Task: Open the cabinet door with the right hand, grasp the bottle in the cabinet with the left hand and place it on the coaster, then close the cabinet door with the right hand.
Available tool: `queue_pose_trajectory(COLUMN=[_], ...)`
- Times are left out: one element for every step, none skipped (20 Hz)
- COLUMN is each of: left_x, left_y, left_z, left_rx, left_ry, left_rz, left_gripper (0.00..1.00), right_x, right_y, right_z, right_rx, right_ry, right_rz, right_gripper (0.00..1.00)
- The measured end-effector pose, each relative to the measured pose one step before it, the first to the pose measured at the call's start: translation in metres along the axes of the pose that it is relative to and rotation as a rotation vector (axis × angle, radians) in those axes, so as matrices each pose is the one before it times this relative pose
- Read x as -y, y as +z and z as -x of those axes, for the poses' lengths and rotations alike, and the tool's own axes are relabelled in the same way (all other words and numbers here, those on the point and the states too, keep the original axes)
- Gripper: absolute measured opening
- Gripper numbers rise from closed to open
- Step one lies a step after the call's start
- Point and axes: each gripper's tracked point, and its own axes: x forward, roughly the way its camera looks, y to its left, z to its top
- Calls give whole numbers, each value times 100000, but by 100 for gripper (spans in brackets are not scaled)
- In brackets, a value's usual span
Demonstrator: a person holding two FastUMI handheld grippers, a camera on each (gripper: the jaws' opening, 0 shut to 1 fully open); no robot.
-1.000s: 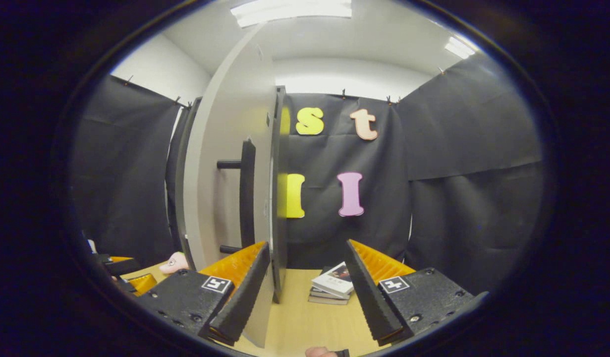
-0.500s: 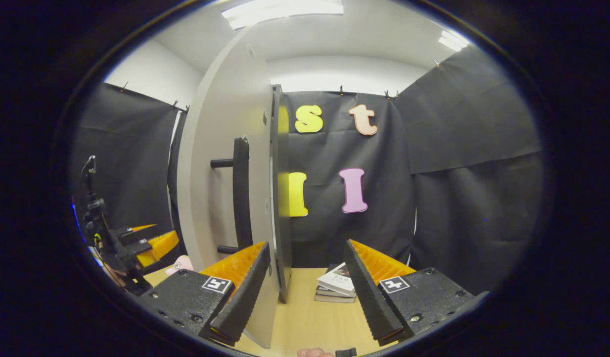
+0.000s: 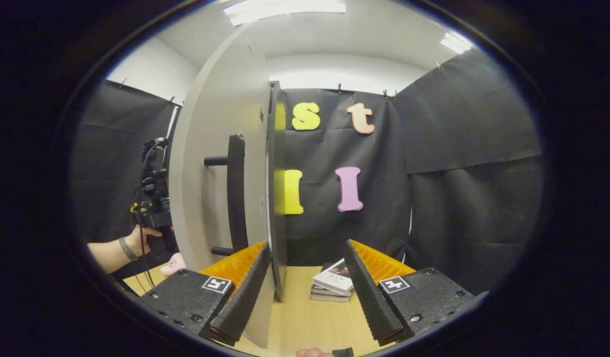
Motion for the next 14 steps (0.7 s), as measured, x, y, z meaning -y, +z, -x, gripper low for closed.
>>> queue_pose_trajectory(left_x=[-143, -96, -178, -74, -137, -135, -207, -185, -151, 150, 92, 27, -129, -19], left_y=[-96, -164, -153, -289, -190, -164, -176, -141, -195, -259, -237, -192, -238, -239], left_z=[-1138, -1060, -1001, -910, -840, -727, -913, -638, -612, -549, -350, -362, -480, -340], left_rx=[-351, -235, -274, -397, -276, 21, -242, -98, -404, -796, -599, -522, -666, -838], left_ry=[418, 310, 313, 277, 1, 310, 538, 605, 291, -602, -405, -129, 399, -10], left_rz=[-875, -1393, -1191, -235, 268, 29, -496, -543, 208, 1022, 1158, 654, 255, 505], left_gripper=[95, 95, 95, 95, 95, 100, 95, 95, 100, 100, 95, 95, 95, 95], right_x=[-22, 62, 16, 52, 29, 94, 72, 76, 64, 100, 70, 36, 2, 7], right_y=[-28, 82, 1, 56, -94, -61, -101, -82, -183, -126, -186, 7, -74, 57], right_z=[24, -64, -110, -179, -38, -158, -102, -155, -134, -224, -119, -144, -75, -70], right_rx=[-207, -39, 2, -6, -207, -215, -227, -214, -471, -508, -376, -245, -132, -40], right_ry=[-272, -207, -306, -276, -294, -293, -248, -221, -250, -253, -269, -131, -18, 23], right_rz=[188, 143, 90, -99, -151, -77, -113, -53, 59, 95, -5, -88, -219, -144], right_gripper=[93, 93, 93, 94, 94, 94, 94, 94, 94, 94, 94, 93, 93, 93])
